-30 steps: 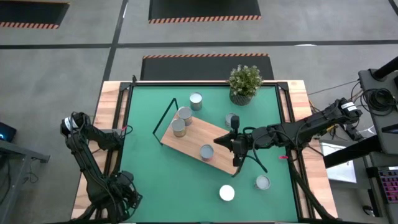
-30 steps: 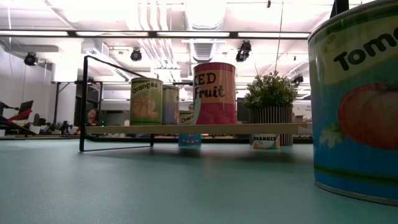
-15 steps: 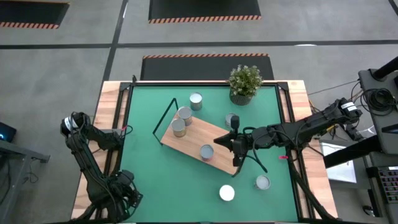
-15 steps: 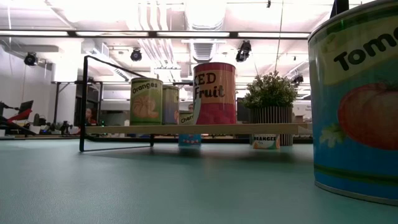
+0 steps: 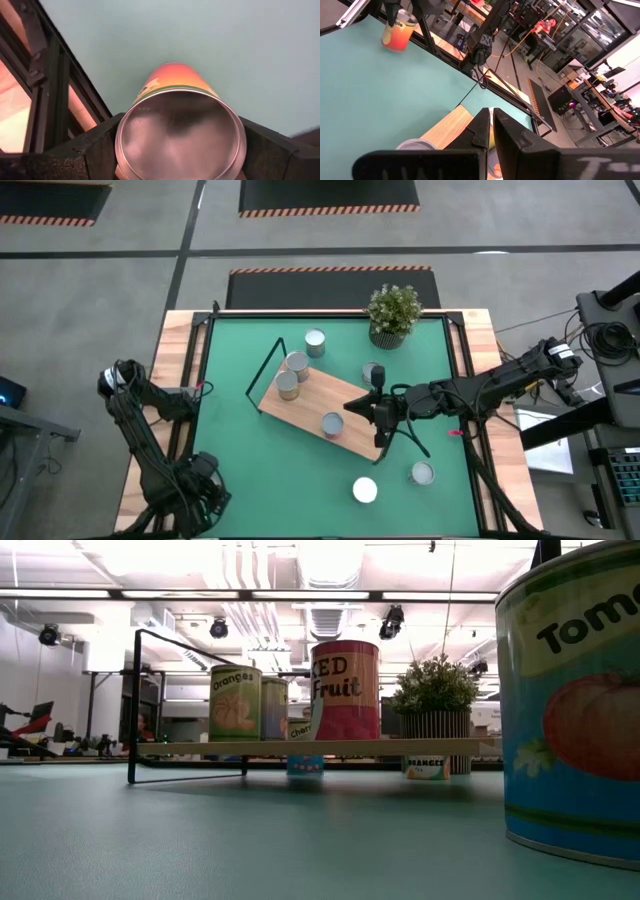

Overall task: Pick and place cans onto a shelf
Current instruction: Put the canned pineapple on the shelf

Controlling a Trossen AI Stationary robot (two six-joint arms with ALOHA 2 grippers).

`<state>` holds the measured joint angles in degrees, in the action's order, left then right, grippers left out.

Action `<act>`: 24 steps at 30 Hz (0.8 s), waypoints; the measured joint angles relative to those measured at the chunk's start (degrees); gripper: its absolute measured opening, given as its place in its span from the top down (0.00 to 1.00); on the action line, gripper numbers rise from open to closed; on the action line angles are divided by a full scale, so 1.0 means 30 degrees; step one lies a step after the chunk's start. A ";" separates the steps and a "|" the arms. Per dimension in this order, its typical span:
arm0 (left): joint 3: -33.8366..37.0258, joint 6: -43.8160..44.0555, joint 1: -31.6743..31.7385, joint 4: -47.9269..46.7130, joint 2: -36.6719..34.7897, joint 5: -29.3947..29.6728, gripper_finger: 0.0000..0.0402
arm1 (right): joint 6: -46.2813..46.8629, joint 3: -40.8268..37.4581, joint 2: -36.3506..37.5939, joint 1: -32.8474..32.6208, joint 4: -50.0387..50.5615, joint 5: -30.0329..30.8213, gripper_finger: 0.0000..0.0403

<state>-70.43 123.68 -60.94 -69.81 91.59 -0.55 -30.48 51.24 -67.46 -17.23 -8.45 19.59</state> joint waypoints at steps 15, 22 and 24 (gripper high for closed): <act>-0.2468 -0.3130 0.1715 -0.1795 0.0000 0.2544 0.23 | 0.0000 0.0000 0.0000 -0.0003 0.0015 0.0005 0.97; -0.2998 -0.4246 0.2127 -0.1811 0.0036 0.4056 0.23 | 0.0006 0.0000 0.0000 0.0004 0.0036 0.0007 0.97; -0.3074 -0.4415 0.2175 -0.1817 0.0036 0.4410 0.23 | 0.0007 0.0000 0.0000 -0.0001 0.0042 0.0007 0.97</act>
<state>-79.66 110.43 -54.41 -75.26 91.70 12.69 -30.46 51.24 -67.46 -17.23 -8.32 19.62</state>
